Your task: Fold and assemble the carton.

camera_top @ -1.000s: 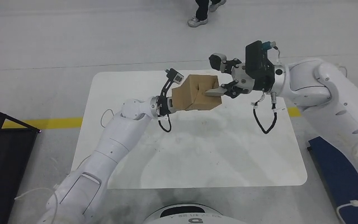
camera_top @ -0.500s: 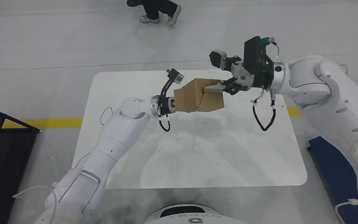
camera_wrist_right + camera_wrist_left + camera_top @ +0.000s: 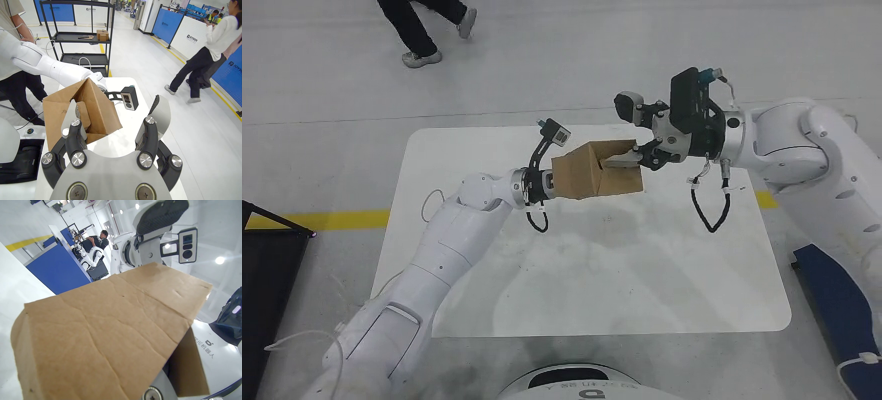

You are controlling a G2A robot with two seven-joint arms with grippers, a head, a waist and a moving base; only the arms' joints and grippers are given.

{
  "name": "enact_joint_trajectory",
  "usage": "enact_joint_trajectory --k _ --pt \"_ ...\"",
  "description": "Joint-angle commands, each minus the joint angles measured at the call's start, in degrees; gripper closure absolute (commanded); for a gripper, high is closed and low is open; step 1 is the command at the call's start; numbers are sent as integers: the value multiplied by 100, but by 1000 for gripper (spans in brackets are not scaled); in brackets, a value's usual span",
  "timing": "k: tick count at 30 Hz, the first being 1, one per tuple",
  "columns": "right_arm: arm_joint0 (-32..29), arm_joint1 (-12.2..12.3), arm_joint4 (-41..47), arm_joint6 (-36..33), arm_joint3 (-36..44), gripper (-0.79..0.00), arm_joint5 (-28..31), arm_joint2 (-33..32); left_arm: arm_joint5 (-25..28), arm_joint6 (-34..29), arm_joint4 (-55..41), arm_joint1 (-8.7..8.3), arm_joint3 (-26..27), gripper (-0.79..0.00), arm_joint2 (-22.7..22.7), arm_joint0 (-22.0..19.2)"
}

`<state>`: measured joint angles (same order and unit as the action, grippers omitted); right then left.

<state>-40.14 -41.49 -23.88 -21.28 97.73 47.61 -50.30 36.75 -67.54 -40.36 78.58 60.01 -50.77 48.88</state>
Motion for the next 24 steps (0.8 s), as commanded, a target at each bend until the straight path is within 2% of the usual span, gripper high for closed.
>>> enact_joint_trajectory --k 1,8,17,24 --pt "-5 -14 -29 -14 4 -665 -4 -8 -8 -8 -16 -2 5 0 7 0" --pt "-67 -50 -68 50 52 -696 33 -139 -4 -4 -62 -10 2 0 16 13" --pt "-404 9 -146 420 170 -727 191 -679 2 2 -184 -24 7 0 -18 68" --pt "-700 53 -245 185 339 -727 190 -884 12 12 -192 -29 26 0 -24 83"
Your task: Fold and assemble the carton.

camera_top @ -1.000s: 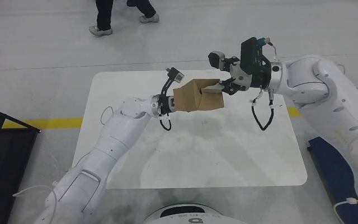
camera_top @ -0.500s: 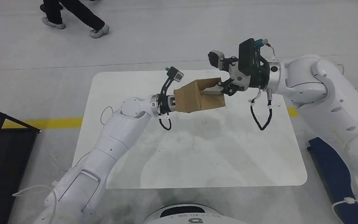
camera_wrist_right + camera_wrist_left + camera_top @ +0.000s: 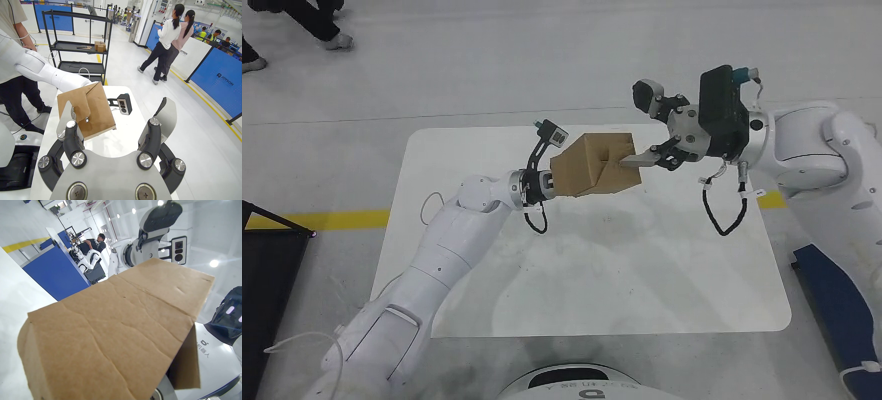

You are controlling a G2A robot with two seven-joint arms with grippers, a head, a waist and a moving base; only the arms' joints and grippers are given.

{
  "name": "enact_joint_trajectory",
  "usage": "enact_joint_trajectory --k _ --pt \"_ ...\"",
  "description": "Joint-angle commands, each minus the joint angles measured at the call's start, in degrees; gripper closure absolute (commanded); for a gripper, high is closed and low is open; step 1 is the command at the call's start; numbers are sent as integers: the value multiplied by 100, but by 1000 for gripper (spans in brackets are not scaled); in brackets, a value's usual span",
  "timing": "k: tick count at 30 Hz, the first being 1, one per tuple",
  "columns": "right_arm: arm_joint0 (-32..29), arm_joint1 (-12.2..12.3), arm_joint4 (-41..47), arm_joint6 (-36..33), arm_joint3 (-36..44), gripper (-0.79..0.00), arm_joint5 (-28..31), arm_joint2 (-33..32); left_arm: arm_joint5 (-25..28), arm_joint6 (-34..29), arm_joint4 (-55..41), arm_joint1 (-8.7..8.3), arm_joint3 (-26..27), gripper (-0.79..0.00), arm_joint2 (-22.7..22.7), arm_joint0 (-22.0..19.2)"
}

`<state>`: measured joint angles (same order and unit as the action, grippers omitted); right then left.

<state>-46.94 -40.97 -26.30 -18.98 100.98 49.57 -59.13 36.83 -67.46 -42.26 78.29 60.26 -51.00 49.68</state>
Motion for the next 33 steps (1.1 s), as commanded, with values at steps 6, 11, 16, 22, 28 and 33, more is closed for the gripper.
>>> enact_joint_trajectory --k 6,11,16,22,28,33 --pt "-76 -16 -27 -296 77 -717 -96 -16 9 10 7 0 16 0 14 15" --pt "-52 -41 -84 -499 161 -717 -165 -9 26 26 26 -3 16 0 16 22" --pt "-10 -67 -78 -712 218 -714 -237 9 37 37 80 -10 21 0 25 27" --pt "50 -92 73 -968 200 -720 -210 34 55 56 126 -18 6 0 36 20" --pt "141 -124 207 -1243 181 -751 -191 101 54 54 165 -20 -27 0 62 -5" --pt "217 -153 266 -1371 235 -785 -207 131 77 78 174 -15 -90 0 84 -32"
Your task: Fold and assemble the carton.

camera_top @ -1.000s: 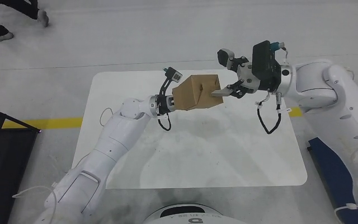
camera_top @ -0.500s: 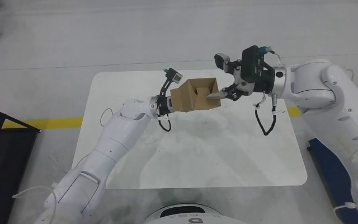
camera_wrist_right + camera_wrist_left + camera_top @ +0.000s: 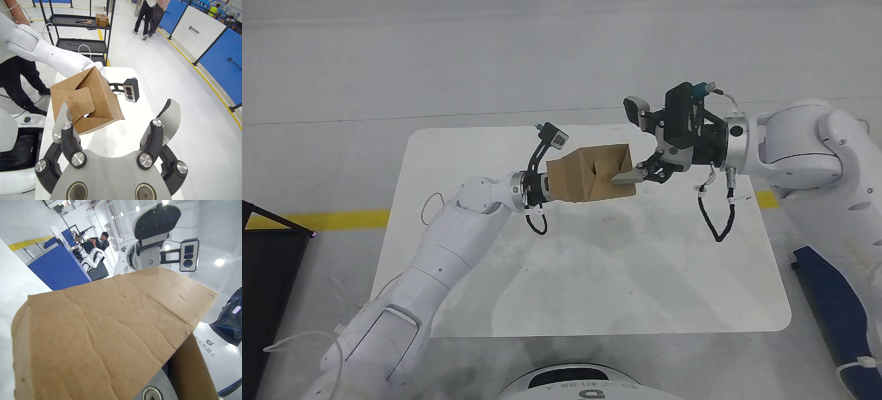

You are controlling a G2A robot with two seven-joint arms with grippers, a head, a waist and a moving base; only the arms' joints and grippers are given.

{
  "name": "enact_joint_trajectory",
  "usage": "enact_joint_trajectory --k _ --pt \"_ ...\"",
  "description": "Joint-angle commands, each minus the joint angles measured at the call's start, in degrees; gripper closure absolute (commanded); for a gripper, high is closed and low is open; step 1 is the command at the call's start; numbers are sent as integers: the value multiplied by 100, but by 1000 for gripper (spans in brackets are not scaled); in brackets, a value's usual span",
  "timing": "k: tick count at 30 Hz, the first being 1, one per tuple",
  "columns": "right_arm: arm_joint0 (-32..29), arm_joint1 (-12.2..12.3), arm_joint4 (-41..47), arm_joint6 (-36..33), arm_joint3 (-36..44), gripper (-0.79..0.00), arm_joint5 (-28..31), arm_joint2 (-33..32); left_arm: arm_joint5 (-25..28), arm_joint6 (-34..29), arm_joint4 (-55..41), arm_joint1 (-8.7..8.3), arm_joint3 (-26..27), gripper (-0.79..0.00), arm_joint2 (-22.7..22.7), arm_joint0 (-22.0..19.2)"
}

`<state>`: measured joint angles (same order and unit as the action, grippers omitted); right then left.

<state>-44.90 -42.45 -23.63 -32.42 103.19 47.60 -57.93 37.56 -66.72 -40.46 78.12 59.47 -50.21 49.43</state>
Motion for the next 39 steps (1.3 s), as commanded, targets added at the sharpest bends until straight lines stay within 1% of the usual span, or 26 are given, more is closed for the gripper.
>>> enact_joint_trajectory --k 1,12,26,34,39 --pt "24 -14 -5 -61 27 -779 -24 30 6 7 -3 3 -20 0 10 -13" --pt "216 -124 -115 -298 -14 -776 -263 240 106 106 144 10 -117 0 53 -100" --pt "358 -211 28 -581 -161 -776 -430 333 259 259 398 -6 -240 0 62 -202" --pt "380 -250 -240 -739 -83 -773 -688 360 354 355 614 -13 -308 0 74 -248" --pt "415 -280 -277 -818 -79 -782 -752 389 400 401 650 -9 -339 0 69 -280"
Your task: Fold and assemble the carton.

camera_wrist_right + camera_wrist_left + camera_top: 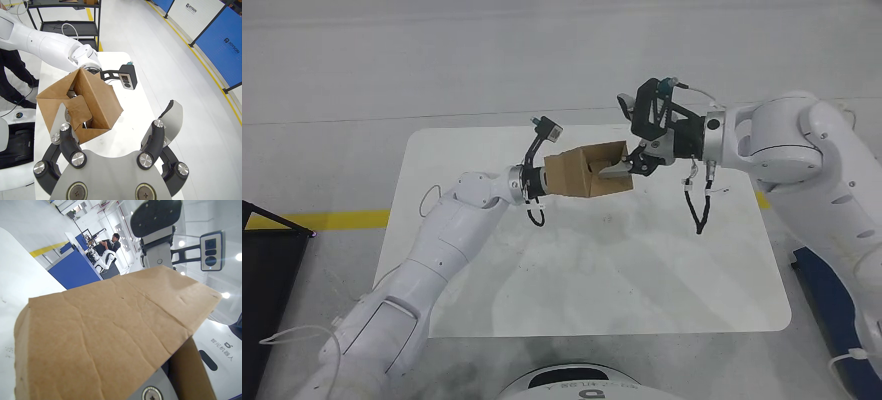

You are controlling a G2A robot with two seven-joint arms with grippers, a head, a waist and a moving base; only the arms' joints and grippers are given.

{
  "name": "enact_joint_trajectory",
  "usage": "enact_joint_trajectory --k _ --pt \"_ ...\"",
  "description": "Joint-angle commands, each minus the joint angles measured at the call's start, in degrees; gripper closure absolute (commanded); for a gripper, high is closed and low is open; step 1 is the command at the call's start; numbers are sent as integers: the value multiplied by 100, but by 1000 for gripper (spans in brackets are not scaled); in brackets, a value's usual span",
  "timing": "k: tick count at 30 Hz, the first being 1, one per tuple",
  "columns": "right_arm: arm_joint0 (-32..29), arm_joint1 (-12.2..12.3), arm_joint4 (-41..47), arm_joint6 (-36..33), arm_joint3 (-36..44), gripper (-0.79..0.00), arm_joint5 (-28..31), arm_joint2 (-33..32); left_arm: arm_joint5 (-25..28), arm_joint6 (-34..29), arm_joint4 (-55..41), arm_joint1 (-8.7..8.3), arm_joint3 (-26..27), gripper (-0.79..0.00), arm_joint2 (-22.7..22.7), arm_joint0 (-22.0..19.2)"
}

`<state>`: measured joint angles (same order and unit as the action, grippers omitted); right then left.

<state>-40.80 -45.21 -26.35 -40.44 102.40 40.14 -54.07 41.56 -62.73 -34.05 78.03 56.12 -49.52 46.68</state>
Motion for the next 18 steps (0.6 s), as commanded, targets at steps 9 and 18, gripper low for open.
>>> enact_joint_trajectory --k 9,18 --pt "77 -57 -21 -111 -66 -779 -16 52 6 7 19 6 -21 0 0 -51" --pt "27 -43 110 374 -127 -785 306 -300 15 16 -186 12 -145 0 -82 -41"
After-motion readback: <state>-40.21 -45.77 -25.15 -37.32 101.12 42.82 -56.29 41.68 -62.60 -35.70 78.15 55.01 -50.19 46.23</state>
